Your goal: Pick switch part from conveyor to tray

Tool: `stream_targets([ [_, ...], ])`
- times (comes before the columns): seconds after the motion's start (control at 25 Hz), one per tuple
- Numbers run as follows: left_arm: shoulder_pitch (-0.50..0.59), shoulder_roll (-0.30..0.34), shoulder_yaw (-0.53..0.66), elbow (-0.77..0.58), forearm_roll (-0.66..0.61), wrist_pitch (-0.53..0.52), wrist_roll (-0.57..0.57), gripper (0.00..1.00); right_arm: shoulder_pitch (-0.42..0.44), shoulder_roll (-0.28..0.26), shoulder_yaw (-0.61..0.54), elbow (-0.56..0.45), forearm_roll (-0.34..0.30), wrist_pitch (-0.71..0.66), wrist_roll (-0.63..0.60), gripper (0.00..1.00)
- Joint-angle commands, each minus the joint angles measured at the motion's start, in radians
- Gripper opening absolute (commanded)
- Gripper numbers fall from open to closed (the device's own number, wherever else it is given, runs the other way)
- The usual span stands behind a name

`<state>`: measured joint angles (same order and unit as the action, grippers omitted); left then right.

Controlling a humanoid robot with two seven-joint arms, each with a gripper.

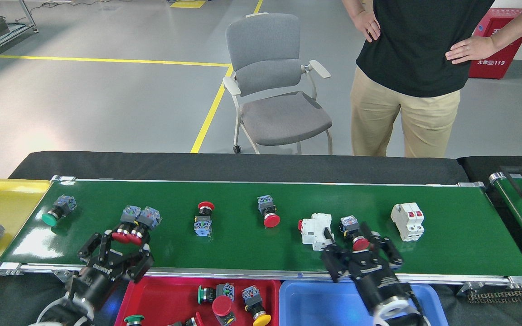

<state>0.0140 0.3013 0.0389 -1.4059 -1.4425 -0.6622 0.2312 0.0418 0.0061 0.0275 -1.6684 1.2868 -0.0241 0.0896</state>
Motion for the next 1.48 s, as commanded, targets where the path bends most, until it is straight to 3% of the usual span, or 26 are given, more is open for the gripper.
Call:
stream_targets([
  [0.0,0.070,0.005,0.038,-0.131,0.005,-0.123,0.007,0.43,0.029,-0.008,-0.063,-0.020,-0.001,0.029,-0.062,0.96],
  [0.04,0.130,0.001,0.047,-0.189,0.005,-0.123,0.007,0.61,0.069,-0.005,-0.097,-0.040,-0.001,0.029,-0.097,0.96],
  [0.08,0.181,-0.004,0.049,-0.238,0.005,-0.123,0.005,0.89,0.111,-0.008,-0.118,-0.062,0.000,0.029,-0.139,0.96],
  [0.12,0.222,-0.013,0.047,-0.274,0.005,-0.123,0.007,1.00,0.154,-0.005,-0.130,-0.079,0.000,0.029,-0.177,0.96],
  [0.24,0.308,-0.074,0.045,-0.294,0.025,-0.123,0.007,1.00,0.253,-0.005,-0.132,-0.102,-0.001,0.026,-0.228,0.97],
  [0.4,0.310,-0.090,0.064,-0.291,0.025,-0.123,0.007,1.00,0.274,-0.008,-0.130,-0.102,0.000,0.021,-0.228,0.97],
  [0.48,0.300,-0.116,0.130,-0.291,0.025,-0.123,0.004,1.00,0.259,-0.009,-0.121,-0.100,0.000,0.021,-0.220,0.97],
  [0.56,0.279,-0.149,0.184,-0.278,0.019,-0.120,-0.003,1.00,0.228,-0.009,-0.089,-0.097,0.003,0.021,-0.208,0.97],
  [0.68,0.239,-0.142,0.226,-0.199,0.020,0.004,-0.003,1.00,0.122,-0.009,0.045,-0.056,0.016,0.027,-0.134,0.97],
  [0.8,0.208,-0.102,0.260,-0.125,0.024,0.003,-0.004,1.00,0.027,0.003,0.154,0.032,0.048,0.032,-0.086,0.97],
  [0.96,0.173,-0.099,0.257,-0.107,0.022,0.006,-0.016,1.00,-0.072,0.035,0.239,0.144,0.059,0.056,-0.076,0.96],
  [1.12,0.074,-0.113,0.246,-0.097,0.020,0.010,-0.141,1.00,-0.163,0.043,0.288,0.254,0.049,0.050,-0.042,0.88],
  [1.16,0.054,-0.117,0.240,-0.091,0.022,0.012,-0.171,1.00,-0.175,0.048,0.302,0.271,0.049,0.049,-0.037,0.84],
  [1.2,0.021,-0.131,0.228,-0.080,0.020,0.018,-0.208,1.00,-0.194,0.051,0.318,0.288,0.049,0.047,-0.037,0.71],
  [1.24,-0.003,-0.146,0.220,-0.067,0.019,0.038,-0.233,1.00,-0.211,0.049,0.328,0.296,0.048,0.046,-0.034,0.48],
  [1.28,-0.026,-0.152,0.203,-0.050,0.017,0.062,-0.248,1.00,-0.223,0.046,0.335,0.303,0.046,0.030,-0.030,0.35],
  [1.32,-0.046,-0.153,0.179,-0.033,0.016,0.082,-0.259,1.00,-0.227,0.051,0.336,0.309,0.043,0.004,-0.027,0.30],
  [1.36,-0.084,-0.151,0.135,0.007,0.007,0.122,-0.279,1.00,-0.232,0.054,0.335,0.315,0.023,-0.049,-0.025,0.10],
  [1.44,-0.134,-0.145,0.102,0.064,0.004,0.182,-0.299,1.00,-0.238,0.054,0.335,0.319,-0.015,-0.089,-0.024,0.04],
])
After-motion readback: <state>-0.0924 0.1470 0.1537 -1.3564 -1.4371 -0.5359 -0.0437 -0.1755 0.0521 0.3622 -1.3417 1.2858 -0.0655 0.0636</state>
